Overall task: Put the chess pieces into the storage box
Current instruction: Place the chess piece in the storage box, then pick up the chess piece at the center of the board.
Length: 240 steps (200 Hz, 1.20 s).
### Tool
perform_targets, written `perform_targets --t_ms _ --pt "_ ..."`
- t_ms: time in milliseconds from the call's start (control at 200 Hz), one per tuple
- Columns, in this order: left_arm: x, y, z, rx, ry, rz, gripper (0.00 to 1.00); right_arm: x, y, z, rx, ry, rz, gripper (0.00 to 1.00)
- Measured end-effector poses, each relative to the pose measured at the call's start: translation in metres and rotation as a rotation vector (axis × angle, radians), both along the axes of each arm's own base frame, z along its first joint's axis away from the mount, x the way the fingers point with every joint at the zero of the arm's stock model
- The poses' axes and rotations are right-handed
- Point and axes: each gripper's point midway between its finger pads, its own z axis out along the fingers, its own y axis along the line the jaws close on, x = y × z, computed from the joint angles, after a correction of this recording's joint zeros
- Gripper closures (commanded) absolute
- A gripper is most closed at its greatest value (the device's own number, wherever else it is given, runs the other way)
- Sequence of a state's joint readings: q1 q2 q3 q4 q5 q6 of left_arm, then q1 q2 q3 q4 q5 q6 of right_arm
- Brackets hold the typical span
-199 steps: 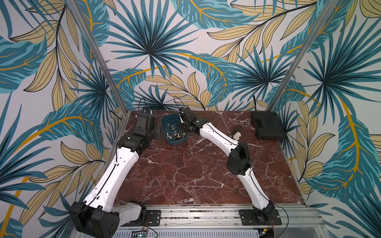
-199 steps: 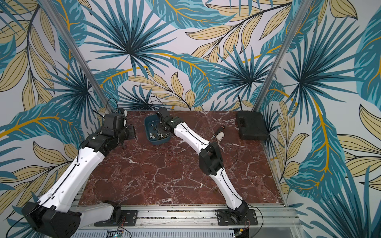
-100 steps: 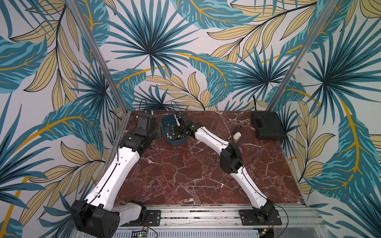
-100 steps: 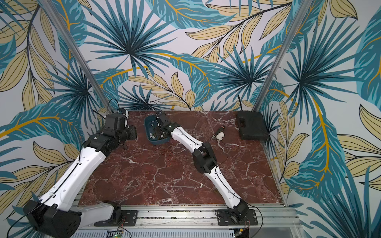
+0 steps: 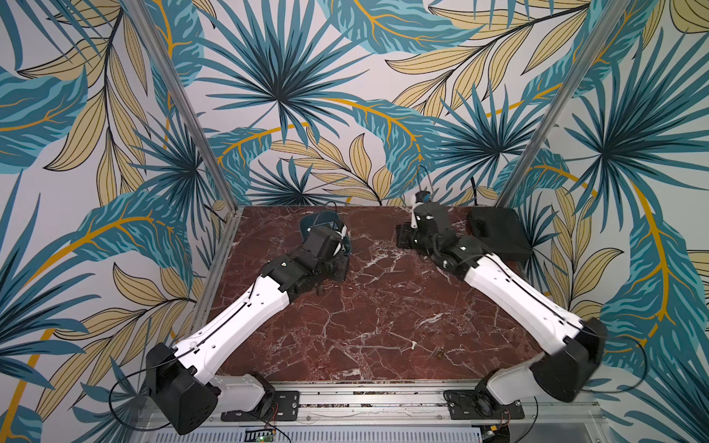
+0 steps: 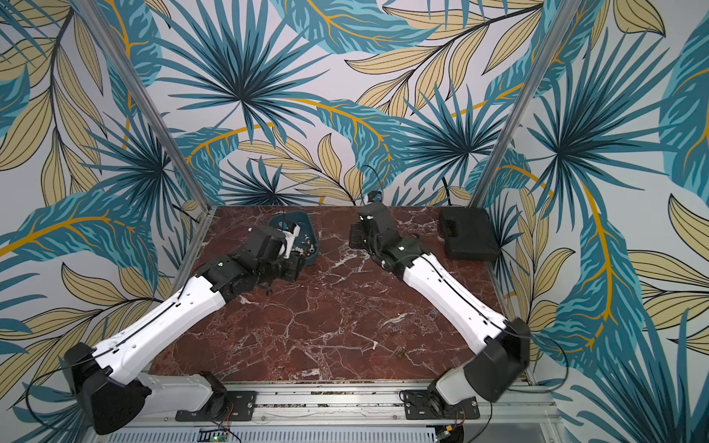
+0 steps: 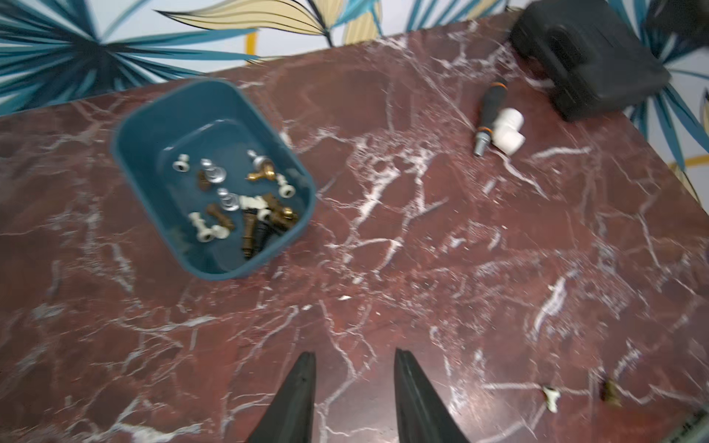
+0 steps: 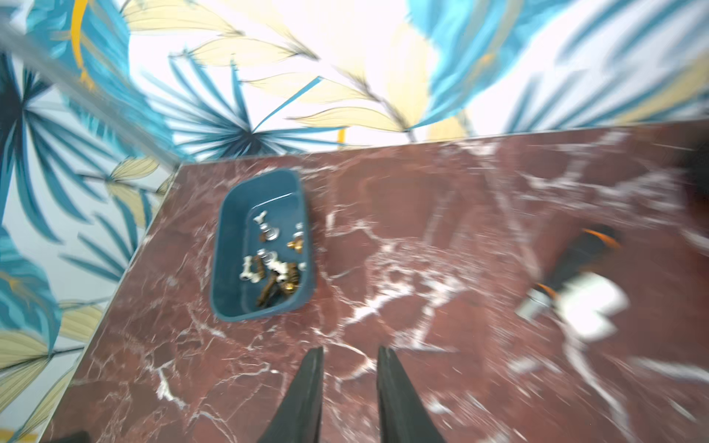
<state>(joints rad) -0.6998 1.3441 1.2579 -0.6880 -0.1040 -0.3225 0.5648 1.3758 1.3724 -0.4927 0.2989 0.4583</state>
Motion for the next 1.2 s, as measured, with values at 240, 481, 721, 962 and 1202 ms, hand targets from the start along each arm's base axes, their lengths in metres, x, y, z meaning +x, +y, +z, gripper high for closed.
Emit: perform_targets --t_ms 240,481,721,962,1202 --pt "-0.064 -0.085 -0.103 0.074 0.335 -0.148 0.62 -0.083 -0.084 -0.062 -0.12 0.148 -0.144 0.7" --pt "-0.12 -0.148 -0.154 0.166 0.512 -0.28 0.62 -0.122 -0.134 -0.045 -0.111 0.035 -0.284 0.69" --pt "-0.128 -0.177 -0.187 0.214 0.605 -0.294 0.62 -0.142 -0.163 -0.009 -0.073 -0.113 -0.377 0.69" --pt "-0.137 -0.185 -0.207 0.279 0.648 -0.309 0.63 -0.149 -0.172 -0.016 -0.097 -0.118 -0.403 0.69" --pt "-0.144 -0.197 -0.197 0.279 0.643 -0.356 0.63 -0.15 -0.174 -0.025 -0.126 -0.092 -0.405 0.69"
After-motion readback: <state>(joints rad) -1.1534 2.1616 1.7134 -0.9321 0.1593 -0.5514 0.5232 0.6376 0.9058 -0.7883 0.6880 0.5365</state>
